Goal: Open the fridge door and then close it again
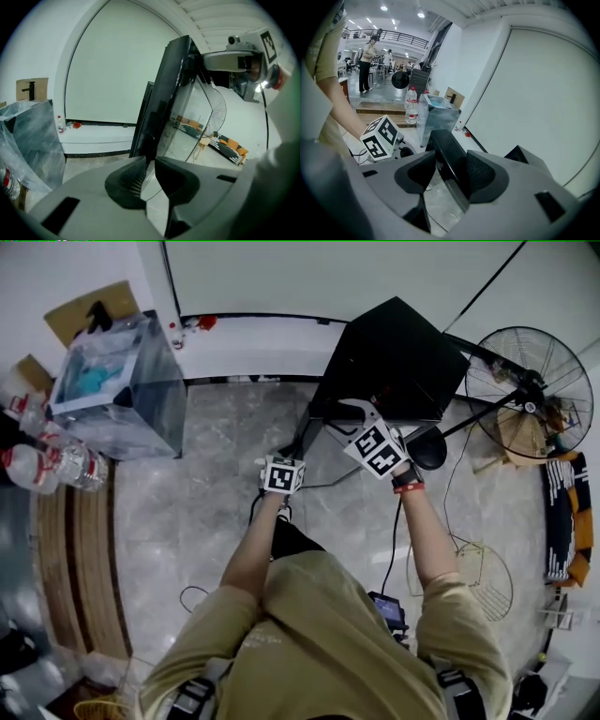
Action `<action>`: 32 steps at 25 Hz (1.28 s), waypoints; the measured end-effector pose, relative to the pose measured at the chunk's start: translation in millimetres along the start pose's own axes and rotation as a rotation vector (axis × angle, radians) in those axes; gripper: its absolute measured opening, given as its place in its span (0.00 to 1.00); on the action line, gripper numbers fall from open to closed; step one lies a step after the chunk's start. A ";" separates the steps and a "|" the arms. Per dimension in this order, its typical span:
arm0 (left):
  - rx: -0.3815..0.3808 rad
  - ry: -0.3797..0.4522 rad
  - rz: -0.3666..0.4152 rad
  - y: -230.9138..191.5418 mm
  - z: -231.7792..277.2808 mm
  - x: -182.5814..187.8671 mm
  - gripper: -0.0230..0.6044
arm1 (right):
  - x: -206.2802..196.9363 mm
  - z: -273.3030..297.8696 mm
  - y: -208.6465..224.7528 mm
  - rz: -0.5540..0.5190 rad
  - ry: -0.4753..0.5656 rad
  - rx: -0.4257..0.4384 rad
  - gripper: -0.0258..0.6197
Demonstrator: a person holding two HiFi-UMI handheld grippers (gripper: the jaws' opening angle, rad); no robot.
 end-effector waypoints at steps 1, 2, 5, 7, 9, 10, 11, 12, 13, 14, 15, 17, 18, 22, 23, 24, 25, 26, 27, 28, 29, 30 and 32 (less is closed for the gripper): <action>0.000 -0.001 -0.001 -1.9 4.3 3.0 0.15 | 0.4 1.9 4.1 0.009 -0.002 -0.008 0.38; 0.000 -0.004 -0.005 -3.6 8.8 4.8 0.15 | 0.2 3.6 7.6 0.018 -0.002 -0.016 0.38; -0.002 -0.008 0.005 -10.6 20.8 11.7 0.15 | 0.5 9.4 17.9 0.043 0.007 -0.027 0.37; -0.010 -0.007 0.010 -15.6 28.0 19.8 0.15 | 2.5 13.2 27.2 0.053 0.012 -0.030 0.37; -0.016 -0.005 0.015 -19.2 36.0 26.8 0.15 | 3.7 16.7 36.2 0.059 0.010 -0.038 0.36; -0.018 -0.007 0.021 -20.4 40.6 29.5 0.15 | 3.7 18.0 40.4 0.063 0.007 -0.044 0.36; -0.020 -0.010 0.029 -21.5 45.7 31.1 0.15 | 3.2 18.9 44.1 0.067 0.002 -0.049 0.36; -0.024 -0.014 0.037 -22.7 50.8 31.8 0.15 | 2.7 19.7 47.3 0.072 -0.002 -0.054 0.36; -0.030 -0.018 0.045 -24.0 55.2 32.6 0.15 | 2.5 20.6 49.9 0.077 -0.006 -0.058 0.36; -0.037 -0.022 0.053 -25.2 58.6 34.6 0.15 | 2.5 21.4 52.8 0.083 -0.010 -0.061 0.36; -0.043 -0.024 0.060 -26.0 61.2 38.1 0.15 | 2.6 22.1 56.1 0.088 -0.014 -0.066 0.36; -0.052 -0.025 0.070 -26.9 65.6 46.1 0.15 | 3.5 23.4 63.2 0.096 -0.024 -0.075 0.36; -0.054 -0.026 0.075 -27.6 68.0 48.7 0.15 | 3.9 24.4 65.9 0.100 -0.030 -0.079 0.36; -0.048 -0.031 0.113 -27.8 78.5 58.2 0.15 | 4.1 28.8 77.4 0.126 -0.063 -0.083 0.35; -0.048 -0.031 0.124 -27.7 81.3 62.6 0.15 | 4.6 30.1 81.6 0.133 -0.072 -0.085 0.35; -0.048 -0.033 0.129 -28.2 84.6 66.5 0.15 | 5.1 31.5 85.9 0.140 -0.079 -0.088 0.35; -0.049 -0.038 0.130 -28.8 88.0 69.5 0.15 | 5.4 32.9 90.0 0.148 -0.086 -0.091 0.34; -0.051 -0.043 0.130 -29.3 91.3 72.0 0.15 | 5.3 34.2 93.7 0.154 -0.094 -0.093 0.34; -0.052 -0.050 0.132 -29.8 94.1 74.3 0.15 | 5.2 35.2 97.0 0.158 -0.102 -0.093 0.34; -0.055 -0.058 0.137 -30.6 96.0 76.4 0.15 | 5.2 36.0 99.7 0.160 -0.109 -0.091 0.34; -0.059 -0.067 0.144 -31.6 97.4 78.0 0.15 | 5.4 36.5 101.9 0.162 -0.113 -0.086 0.34; -0.064 -0.073 0.151 -32.5 98.8 79.4 0.15 | 5.6 36.7 103.7 0.163 -0.114 -0.083 0.34; -0.073 -0.072 0.162 -33.1 102.0 81.8 0.15 | 5.3 36.5 106.3 0.168 -0.109 -0.081 0.33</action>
Point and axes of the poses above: the fingertips, and each gripper's own axes: z forward along the fingers, y to its right, x out of its top, the point moved 7 cm from there along -z, backward along the fingers, and after that the axes turned 13 degrees about x, right-handed, at the moved point
